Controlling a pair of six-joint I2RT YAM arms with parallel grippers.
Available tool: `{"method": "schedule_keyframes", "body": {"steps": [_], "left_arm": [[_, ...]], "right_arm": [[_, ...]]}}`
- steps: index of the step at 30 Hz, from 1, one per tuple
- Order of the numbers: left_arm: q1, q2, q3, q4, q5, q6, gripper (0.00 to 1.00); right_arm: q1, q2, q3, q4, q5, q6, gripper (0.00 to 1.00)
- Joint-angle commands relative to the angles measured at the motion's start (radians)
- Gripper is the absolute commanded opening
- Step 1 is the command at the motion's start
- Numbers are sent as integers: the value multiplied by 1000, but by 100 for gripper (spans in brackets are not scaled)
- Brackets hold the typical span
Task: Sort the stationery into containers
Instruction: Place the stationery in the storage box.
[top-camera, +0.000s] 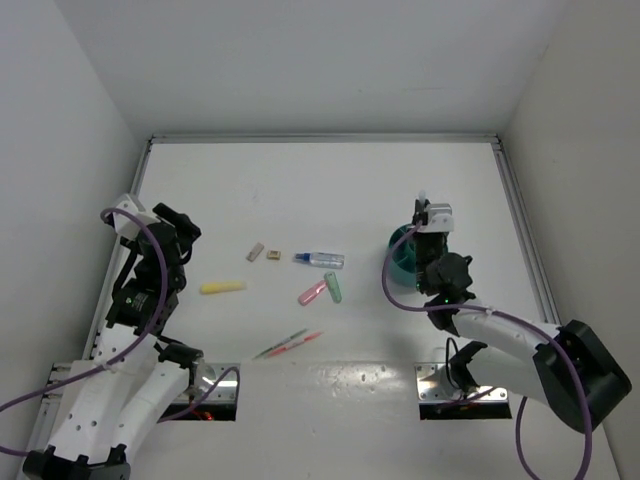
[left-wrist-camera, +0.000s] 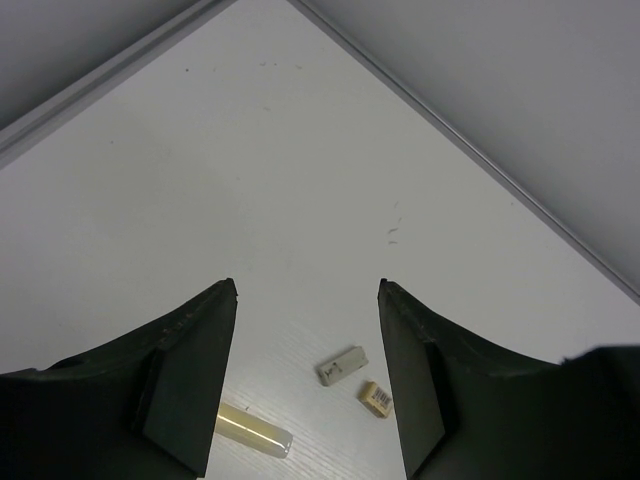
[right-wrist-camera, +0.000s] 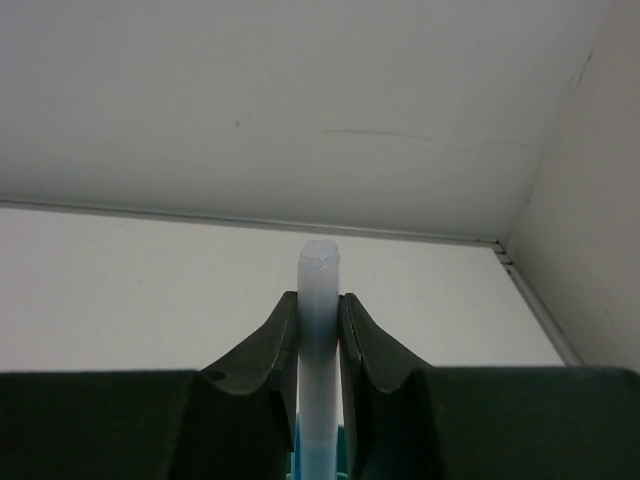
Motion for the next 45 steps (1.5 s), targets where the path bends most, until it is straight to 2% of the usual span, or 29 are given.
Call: {"method": "schedule_keyframes", "body": {"steps": [1, 9, 20, 22, 23, 28, 29, 31, 32, 37, 39, 42, 43, 44, 45], "left_arm": [[12, -11, -5, 38, 28, 15, 64], [12, -21, -5, 38, 38, 15, 64], [12, -30, -5, 47, 57, 15, 64], [12, -30, -5, 47, 57, 15, 64], [12, -30, -5, 47, 57, 15, 64], [12, -21, -5, 47, 57, 15, 64], [12, -21, -5, 47, 57, 15, 64], [12, -21, -5, 47, 57, 15, 64], [12, -12, -5, 47, 57, 15, 64], [12, 7, -14, 47, 57, 4, 64], [12, 37, -14, 47, 83, -19, 60], [2, 94, -14, 14, 119, -71, 40], [2, 148, 1, -8, 139, -94, 25], [2, 178, 14, -57, 152, -120, 17], [2, 212, 24, -88, 162, -181, 9]], "right_arm": [[-25, 1, 57, -83, -19, 137, 0], [-85, 44, 66, -207, -66, 218, 0], [-180, 101, 66, -276, -157, 280, 0], [-180, 101, 66, -296, -168, 280, 4], [-191, 101, 66, -296, -181, 280, 13], [-209, 79, 57, -347, -237, 289, 27], [-209, 67, 57, -356, -249, 289, 32], [-219, 58, 57, -380, -260, 289, 35], [-219, 44, 66, -381, -269, 289, 39], [-228, -8, 101, -433, -278, 289, 44], [-228, -17, 119, -463, -298, 289, 48], [-228, -48, 184, -544, -335, 271, 52], [-217, -59, 243, -589, -358, 242, 52], [-217, -59, 286, -740, -398, 219, 47], [-217, -59, 335, -835, -530, 190, 6]]}}
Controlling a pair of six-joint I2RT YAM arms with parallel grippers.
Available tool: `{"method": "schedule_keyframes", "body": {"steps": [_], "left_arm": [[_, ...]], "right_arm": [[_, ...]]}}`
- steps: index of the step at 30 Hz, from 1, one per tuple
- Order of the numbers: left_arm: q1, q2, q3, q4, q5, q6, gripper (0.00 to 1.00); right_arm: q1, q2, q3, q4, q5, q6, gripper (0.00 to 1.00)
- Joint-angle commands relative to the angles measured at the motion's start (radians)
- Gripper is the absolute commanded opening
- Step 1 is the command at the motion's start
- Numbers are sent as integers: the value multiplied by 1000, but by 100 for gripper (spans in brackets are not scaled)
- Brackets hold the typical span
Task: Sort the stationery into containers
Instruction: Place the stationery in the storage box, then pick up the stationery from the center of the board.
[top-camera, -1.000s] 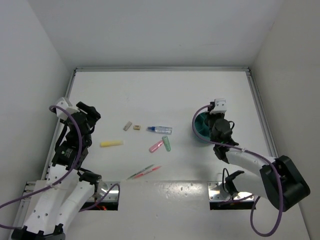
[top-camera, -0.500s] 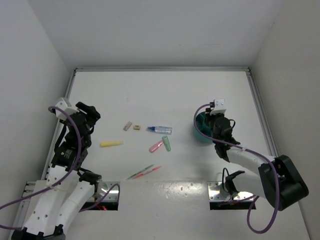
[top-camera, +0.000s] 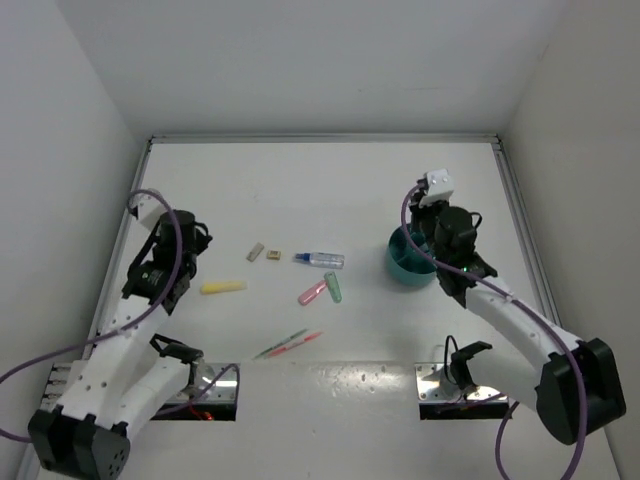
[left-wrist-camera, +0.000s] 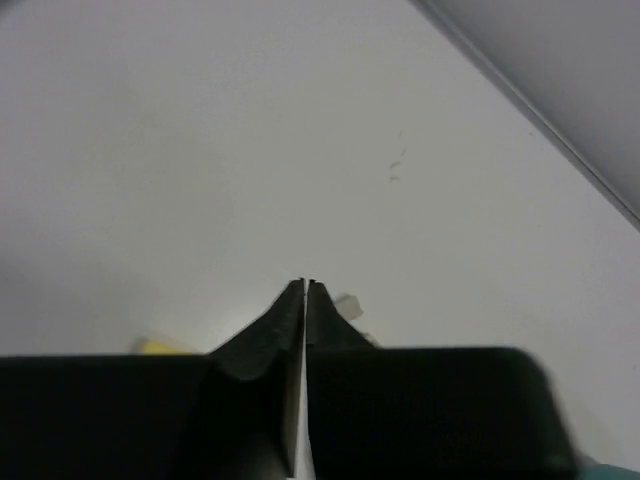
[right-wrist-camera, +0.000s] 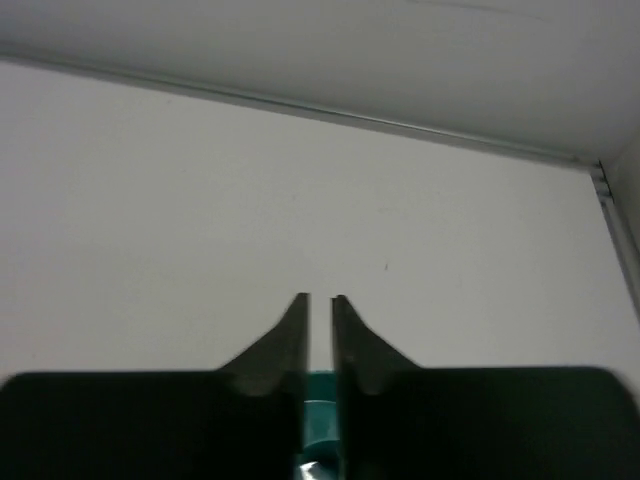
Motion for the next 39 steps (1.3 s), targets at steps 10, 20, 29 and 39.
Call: {"method": "schedule_keyframes", "body": {"steps": [10, 20, 29, 39], "left_arm": [[3, 406, 14, -239, 146, -521, 59], [-6, 501, -15, -289, 105, -771, 81], [-20, 583, -40, -300, 80, -860, 79], [26, 724, 57, -344, 62, -829, 78]], "right_arm": [[17, 81, 373, -598, -570, -118, 70], [17, 22, 321, -546, -513, -118, 69], [8, 22, 321, -546, -513, -109, 69], [8, 22, 312, -546, -504, -100, 69]]}}
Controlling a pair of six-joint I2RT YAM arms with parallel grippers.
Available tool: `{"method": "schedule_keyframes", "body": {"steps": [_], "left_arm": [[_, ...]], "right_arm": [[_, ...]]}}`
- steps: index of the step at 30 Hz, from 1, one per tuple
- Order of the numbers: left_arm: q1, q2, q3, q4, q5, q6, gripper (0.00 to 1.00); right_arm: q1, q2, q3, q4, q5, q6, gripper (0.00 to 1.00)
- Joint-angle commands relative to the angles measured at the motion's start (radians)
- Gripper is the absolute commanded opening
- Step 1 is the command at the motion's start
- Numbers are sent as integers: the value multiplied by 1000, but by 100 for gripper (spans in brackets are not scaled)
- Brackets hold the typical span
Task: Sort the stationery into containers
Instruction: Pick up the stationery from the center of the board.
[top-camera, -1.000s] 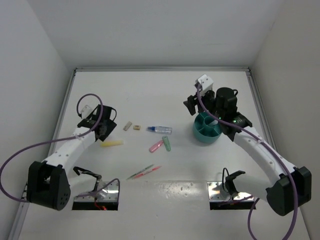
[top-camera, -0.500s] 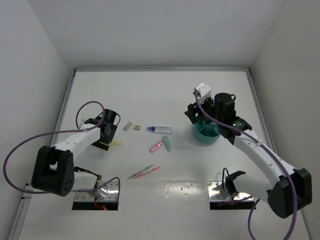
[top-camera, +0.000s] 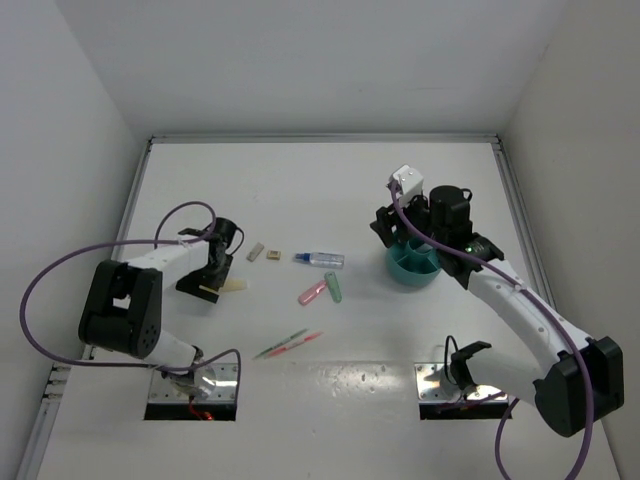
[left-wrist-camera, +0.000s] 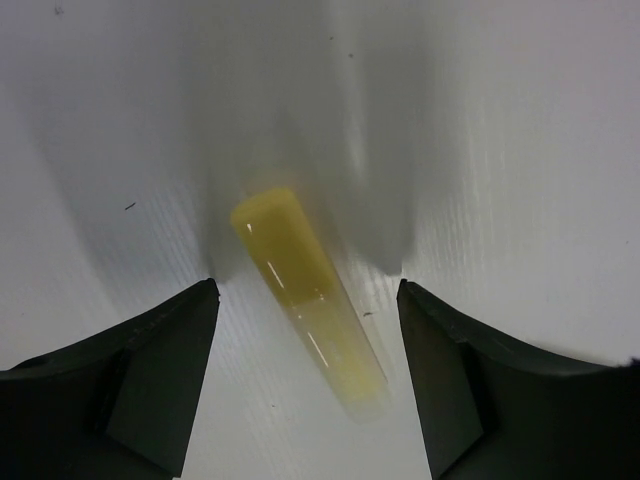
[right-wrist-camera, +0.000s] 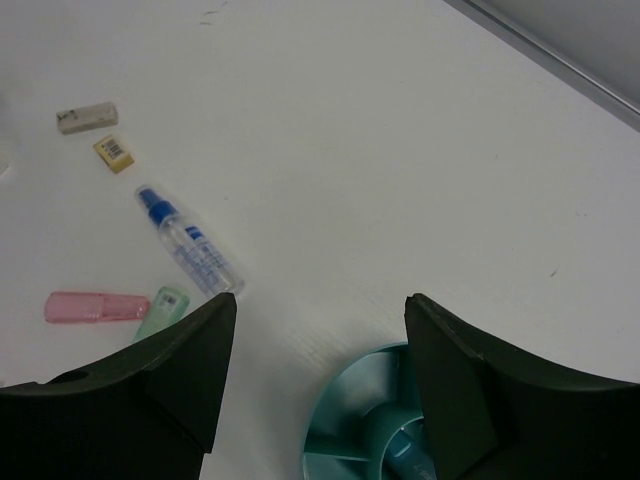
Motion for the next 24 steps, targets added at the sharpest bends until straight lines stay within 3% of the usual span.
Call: {"method": "schedule_keyframes", "body": {"steps": [1, 16, 20, 24], "left_arm": [[24, 42, 66, -40, -25, -4, 78], [24, 111, 62, -50, -37, -4, 69], [33, 142, 62, -40, -37, -4, 59], [23, 142, 97, -40, -37, 30, 35]], "right_arm": [[-3, -19, -8, 45, 7, 10, 69], [-3, -47, -8, 45, 16, 10, 69], [-3, -56, -8, 45, 16, 19, 69], [-12, -65, -8, 45, 16, 19, 69]]}}
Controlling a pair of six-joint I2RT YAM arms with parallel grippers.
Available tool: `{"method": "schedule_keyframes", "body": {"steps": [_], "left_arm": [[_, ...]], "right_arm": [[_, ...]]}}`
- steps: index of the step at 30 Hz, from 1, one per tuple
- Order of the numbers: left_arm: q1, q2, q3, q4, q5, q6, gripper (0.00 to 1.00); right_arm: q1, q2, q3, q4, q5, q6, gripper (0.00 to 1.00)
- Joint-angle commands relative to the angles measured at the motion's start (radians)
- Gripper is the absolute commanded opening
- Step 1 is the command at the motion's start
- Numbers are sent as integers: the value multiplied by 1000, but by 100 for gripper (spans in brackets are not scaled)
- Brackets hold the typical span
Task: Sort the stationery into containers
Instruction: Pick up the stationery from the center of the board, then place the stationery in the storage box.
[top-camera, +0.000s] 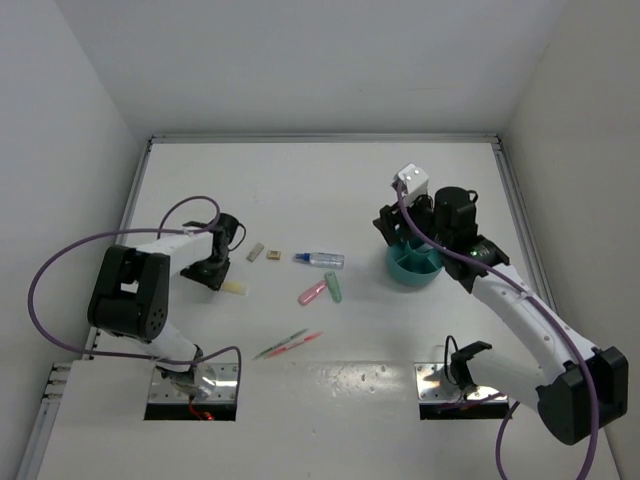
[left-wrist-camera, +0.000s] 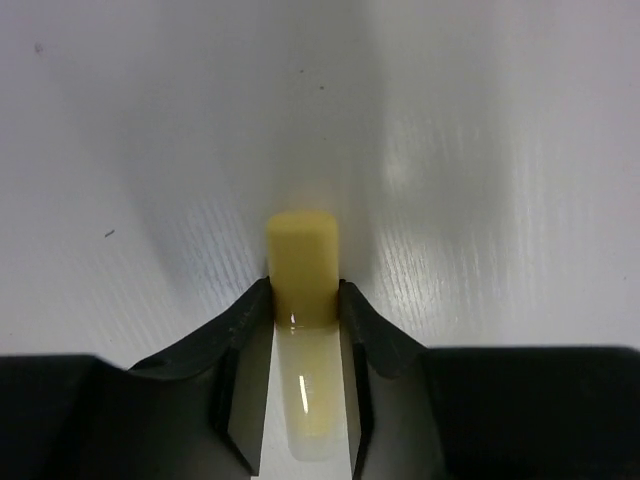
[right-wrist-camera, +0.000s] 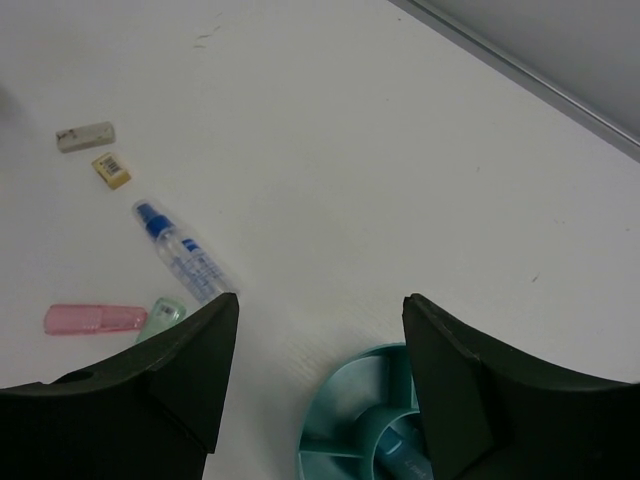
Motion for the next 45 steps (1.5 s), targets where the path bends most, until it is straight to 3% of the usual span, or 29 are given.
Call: {"method": "schedule_keyframes", "body": {"steps": [1, 3, 4, 5, 7, 8, 9, 10, 11, 12, 13, 15, 18, 21, 22, 24, 25, 28, 29, 30, 45], "left_arm": [[7, 9, 16, -18, -14, 42, 33], [-41, -46, 57, -36, -59, 67, 24], [-59, -69, 91, -45, -77, 100, 22], [-80, -93, 109, -45, -106, 131, 16], [-146, -164, 158, -36, -119, 262, 13], [-171, -184, 207, -15, -131, 329, 11], [-227, -202, 231, 5, -131, 392, 5], [-258, -236, 254, 54, -142, 509, 3], [-289, -256, 269, 109, -108, 595, 0], [-351, -277, 269, 172, -84, 663, 0], [-376, -325, 260, 338, -33, 811, 0], [-430, -360, 188, 625, 146, 892, 0], [-473, -304, 169, 867, 333, 967, 0], [-518, -151, 221, 982, 392, 1030, 0], [-518, -115, 222, 1099, 410, 1041, 0], [-532, -54, 222, 1241, 462, 1055, 0], [-545, 7, 222, 1312, 473, 1055, 0], [-564, 136, 300, 1481, 565, 1055, 0], [-573, 167, 326, 1539, 590, 1064, 0], [-582, 193, 368, 1571, 635, 1064, 0], [-622, 543, 602, 1917, 875, 1015, 0]], "right_arm": [[-12, -36, -6, 44, 11, 15, 67], [-12, -36, -15, 44, 24, 15, 57], [-12, -46, -15, 44, 38, 15, 33], [-12, -46, -15, 44, 88, 6, 16], [-12, -46, -2, 56, 177, 6, 0], [-12, -37, -1, 56, 305, -20, 0], [-12, -10, 26, 70, 380, -34, 7], [-12, 10, 37, 84, 459, -51, 58], [-12, 35, 60, 84, 615, -94, 74], [-12, 82, 69, 110, 686, -108, 78], [-12, 96, 69, 124, 775, -123, 66], [-21, 83, 54, 186, 833, -128, 0], [-39, 38, 54, 187, 847, -60, 0], [-70, -31, 45, 249, 912, -16, 34], [-70, -61, -27, 397, 929, -32, 46], [-93, -155, -119, 574, 943, -94, 50], [-93, -180, -214, 759, 934, -124, 50], [-102, -209, -281, 878, 937, -157, 24], [-112, -209, -281, 868, 937, -157, 4], [-112, -198, -281, 868, 952, -142, 0], [-139, -198, -385, 1062, 914, -198, 0]]}}
